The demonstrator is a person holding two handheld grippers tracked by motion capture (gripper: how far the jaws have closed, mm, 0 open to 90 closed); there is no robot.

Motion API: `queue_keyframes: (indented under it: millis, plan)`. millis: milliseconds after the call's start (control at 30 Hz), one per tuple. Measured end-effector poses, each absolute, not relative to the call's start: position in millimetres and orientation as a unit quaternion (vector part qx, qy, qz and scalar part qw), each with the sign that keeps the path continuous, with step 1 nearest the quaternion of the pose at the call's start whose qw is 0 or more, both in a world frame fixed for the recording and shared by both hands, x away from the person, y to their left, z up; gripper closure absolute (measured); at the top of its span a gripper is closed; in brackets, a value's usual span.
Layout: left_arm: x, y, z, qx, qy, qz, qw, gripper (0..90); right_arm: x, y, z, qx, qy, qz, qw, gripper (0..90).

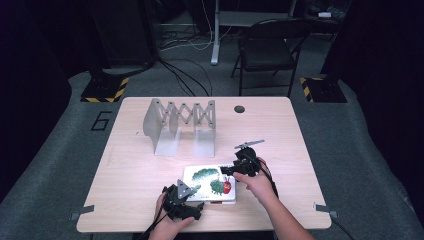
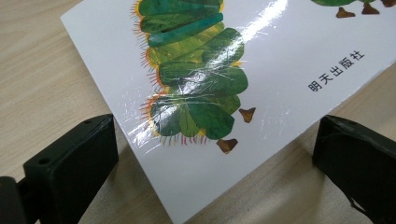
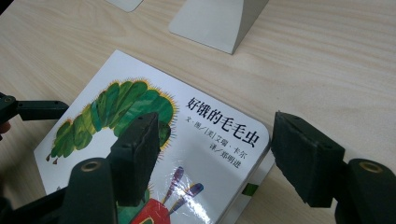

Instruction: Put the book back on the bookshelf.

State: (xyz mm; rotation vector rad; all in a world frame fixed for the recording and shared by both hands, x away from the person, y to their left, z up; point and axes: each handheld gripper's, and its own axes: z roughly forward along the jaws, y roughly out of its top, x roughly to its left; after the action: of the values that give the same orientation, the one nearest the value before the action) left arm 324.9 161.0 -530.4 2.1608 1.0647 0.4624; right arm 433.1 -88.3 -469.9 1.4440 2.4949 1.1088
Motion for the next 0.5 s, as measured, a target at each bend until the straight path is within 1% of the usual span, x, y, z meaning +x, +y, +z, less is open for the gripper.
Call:
queue_keyframes:
  millis: [500]
  plan:
    - [328.4, 161.0, -529.4, 0.829, 0.415, 0.177, 0.331, 0.0, 430.3, -85.0, -464.6, 0.468, 0.809, 0.355, 0.028, 32.5]
